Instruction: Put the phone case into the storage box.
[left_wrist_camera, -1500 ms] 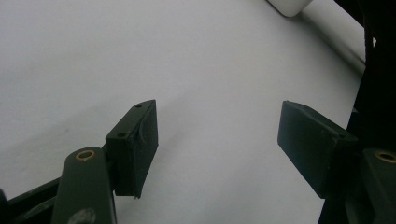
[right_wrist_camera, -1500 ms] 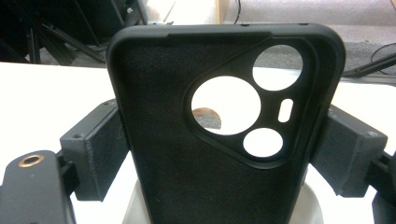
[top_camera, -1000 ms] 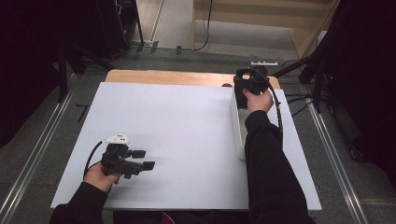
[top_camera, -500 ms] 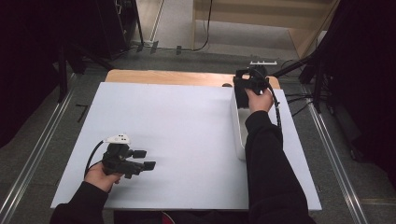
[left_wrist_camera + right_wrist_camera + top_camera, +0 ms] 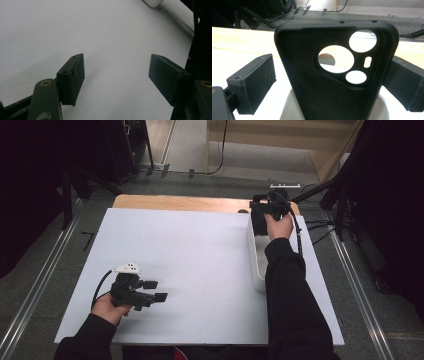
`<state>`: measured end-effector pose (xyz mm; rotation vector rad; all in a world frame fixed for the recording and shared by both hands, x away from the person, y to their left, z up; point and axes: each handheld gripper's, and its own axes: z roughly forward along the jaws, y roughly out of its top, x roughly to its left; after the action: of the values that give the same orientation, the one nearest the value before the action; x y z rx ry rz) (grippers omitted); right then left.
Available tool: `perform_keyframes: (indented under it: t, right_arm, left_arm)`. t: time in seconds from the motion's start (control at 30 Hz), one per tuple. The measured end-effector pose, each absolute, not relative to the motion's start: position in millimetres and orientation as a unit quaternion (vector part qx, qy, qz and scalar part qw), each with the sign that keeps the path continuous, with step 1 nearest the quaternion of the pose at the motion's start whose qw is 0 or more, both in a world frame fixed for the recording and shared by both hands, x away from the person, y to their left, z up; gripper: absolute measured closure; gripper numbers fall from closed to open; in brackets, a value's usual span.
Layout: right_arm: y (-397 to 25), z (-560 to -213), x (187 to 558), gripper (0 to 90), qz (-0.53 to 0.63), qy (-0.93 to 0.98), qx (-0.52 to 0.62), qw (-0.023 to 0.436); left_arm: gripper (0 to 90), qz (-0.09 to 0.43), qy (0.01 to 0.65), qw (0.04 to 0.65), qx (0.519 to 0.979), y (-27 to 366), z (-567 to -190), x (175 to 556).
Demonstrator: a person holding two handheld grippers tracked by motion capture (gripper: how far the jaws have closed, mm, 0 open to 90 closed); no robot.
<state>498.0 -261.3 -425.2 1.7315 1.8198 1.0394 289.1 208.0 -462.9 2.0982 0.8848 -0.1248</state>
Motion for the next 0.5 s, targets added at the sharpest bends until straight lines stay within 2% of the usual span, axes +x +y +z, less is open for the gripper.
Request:
perform_keyframes:
  t: [0.5]
  right_arm:
    - [-263,-411,495,1.3,0.360,0.667,0.615,0.217]
  left_arm:
    - [28.4,-0.050,0.351,0.416,0.837,207,-463,289]
